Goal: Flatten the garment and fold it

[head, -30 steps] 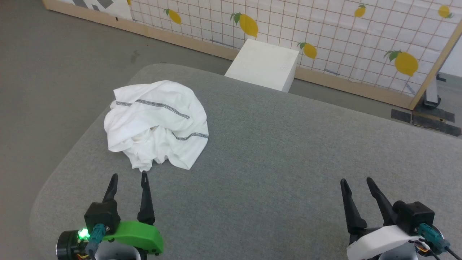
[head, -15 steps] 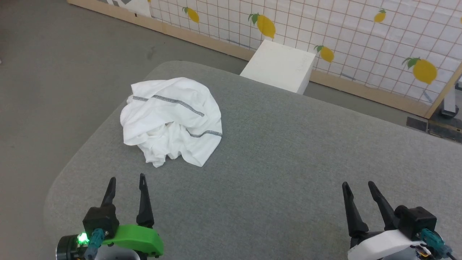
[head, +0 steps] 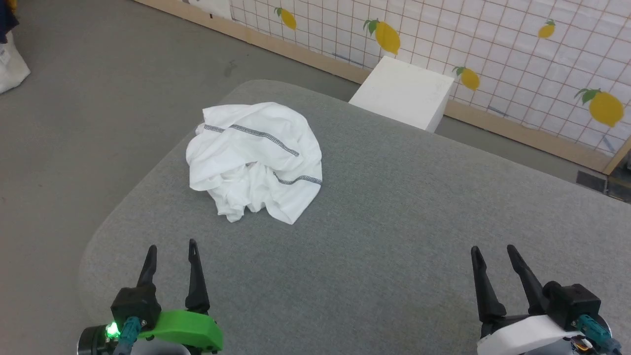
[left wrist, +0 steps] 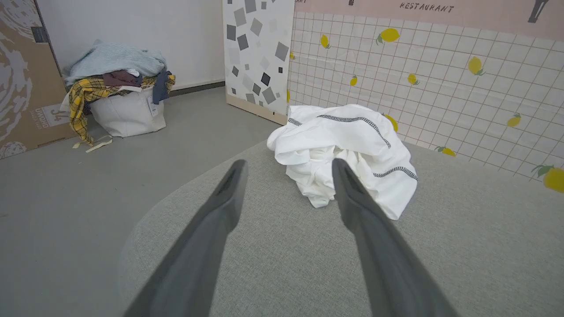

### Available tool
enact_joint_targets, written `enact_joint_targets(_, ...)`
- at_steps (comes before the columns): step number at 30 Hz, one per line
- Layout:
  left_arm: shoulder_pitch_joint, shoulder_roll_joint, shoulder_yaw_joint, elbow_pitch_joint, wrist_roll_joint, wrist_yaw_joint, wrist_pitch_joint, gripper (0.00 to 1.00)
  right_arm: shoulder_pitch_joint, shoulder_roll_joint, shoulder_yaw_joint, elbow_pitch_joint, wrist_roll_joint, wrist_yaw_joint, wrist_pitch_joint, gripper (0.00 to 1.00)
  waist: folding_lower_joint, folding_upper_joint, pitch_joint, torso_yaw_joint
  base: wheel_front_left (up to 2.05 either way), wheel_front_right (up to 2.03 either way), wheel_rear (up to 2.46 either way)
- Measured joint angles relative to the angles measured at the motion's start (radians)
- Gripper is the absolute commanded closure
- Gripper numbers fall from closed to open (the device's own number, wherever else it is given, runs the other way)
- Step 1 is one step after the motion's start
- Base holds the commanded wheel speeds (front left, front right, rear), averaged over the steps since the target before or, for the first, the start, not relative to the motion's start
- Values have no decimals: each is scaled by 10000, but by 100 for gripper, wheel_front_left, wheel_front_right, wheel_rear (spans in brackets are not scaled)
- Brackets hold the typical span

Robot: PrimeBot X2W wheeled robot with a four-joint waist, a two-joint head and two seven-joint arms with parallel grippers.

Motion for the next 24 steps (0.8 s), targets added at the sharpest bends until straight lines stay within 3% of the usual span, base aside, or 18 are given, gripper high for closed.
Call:
enact_joint_targets(12, 33, 0, -65, 211, 25, 119, -224, 0, 28, 0, -6, 127, 125, 0, -238, 0, 0, 1, -19, 437, 0, 0, 0)
enact_joint_targets(24, 27, 2, -8, 474, 25, 6, -230, 0, 28, 2, 0, 196, 186, 0, -265, 0, 0, 0, 80, 378, 0, 0, 0)
